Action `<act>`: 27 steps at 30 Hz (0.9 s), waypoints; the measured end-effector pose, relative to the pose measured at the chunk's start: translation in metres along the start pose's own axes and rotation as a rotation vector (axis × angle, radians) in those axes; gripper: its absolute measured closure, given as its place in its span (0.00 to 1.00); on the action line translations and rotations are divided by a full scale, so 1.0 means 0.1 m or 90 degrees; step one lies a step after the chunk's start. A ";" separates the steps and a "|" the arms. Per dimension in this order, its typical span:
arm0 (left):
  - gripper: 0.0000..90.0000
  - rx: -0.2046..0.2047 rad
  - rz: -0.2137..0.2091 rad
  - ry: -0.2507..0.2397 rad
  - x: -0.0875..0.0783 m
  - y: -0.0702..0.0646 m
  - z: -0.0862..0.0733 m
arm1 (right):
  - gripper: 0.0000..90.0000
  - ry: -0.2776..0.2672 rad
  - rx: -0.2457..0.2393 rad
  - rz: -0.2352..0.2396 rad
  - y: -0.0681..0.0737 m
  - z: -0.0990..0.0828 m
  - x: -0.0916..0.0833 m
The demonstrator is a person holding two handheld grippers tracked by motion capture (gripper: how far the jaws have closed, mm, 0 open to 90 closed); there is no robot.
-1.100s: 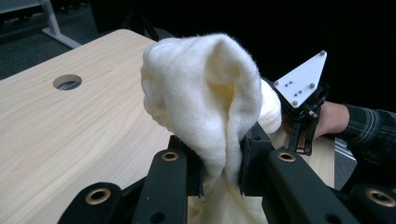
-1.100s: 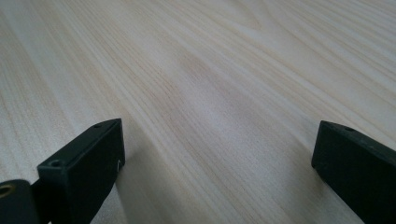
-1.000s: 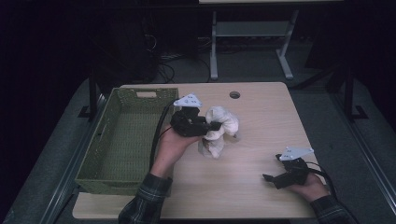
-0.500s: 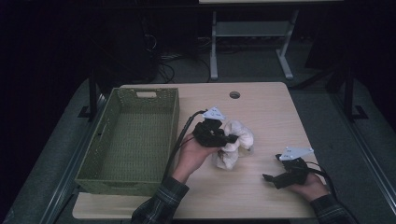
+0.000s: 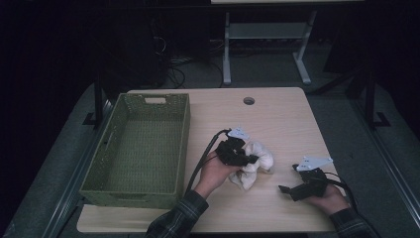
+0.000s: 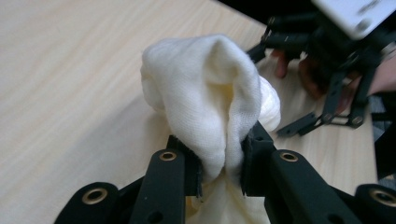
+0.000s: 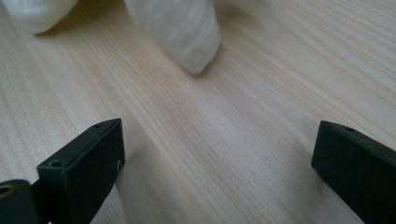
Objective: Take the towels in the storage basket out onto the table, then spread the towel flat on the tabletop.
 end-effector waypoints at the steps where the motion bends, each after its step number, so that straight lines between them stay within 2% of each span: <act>1: 0.79 -0.001 0.002 0.004 0.02 0.00 -0.01 | 0.02 0.001 0.001 0.000 0.00 0.00 0.00; 3: 0.68 -0.004 0.011 0.010 0.03 0.00 -0.03 | 0.02 0.000 0.000 0.002 0.00 0.00 0.00; 6: 0.52 0.010 0.030 -0.006 -0.05 -0.02 0.01 | 0.02 0.000 0.001 0.001 0.00 0.00 0.00; 8: 0.48 0.009 0.040 -0.019 -0.13 -0.04 0.03 | 0.02 0.000 0.001 0.001 0.00 0.00 0.00; 15: 0.48 0.009 0.046 -0.033 -0.33 -0.12 -0.03 | 0.02 0.000 0.001 0.001 0.00 0.00 0.00; 18: 0.48 0.011 0.056 -0.032 -0.41 -0.14 -0.11 | 0.02 0.000 0.001 0.001 0.00 0.00 0.00; 23: 0.48 -0.002 0.069 -0.022 -0.44 -0.15 -0.28 | 0.03 0.002 0.000 0.002 0.00 0.00 0.00; 24: 0.48 -0.011 0.073 -0.020 -0.42 -0.15 -0.32 | 0.07 0.007 0.007 -0.001 0.01 0.01 -0.01; 26: 0.48 -0.022 0.080 -0.017 -0.40 -0.16 -0.40 | 0.21 0.012 0.007 0.000 0.00 0.05 -0.04; 27: 0.48 -0.022 0.083 -0.012 -0.39 -0.15 -0.44 | 0.23 0.013 0.009 0.005 -0.01 0.06 -0.05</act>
Point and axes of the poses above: each handheld gripper's, and its own axes: x roughly forward along the jaws, z roughly out of its top, y roughly to its left, the point moved 1 cm from there along x, roughly forward along the jaws, and after that the axes turned 7 degrees about -y, right-handed, at the moved point
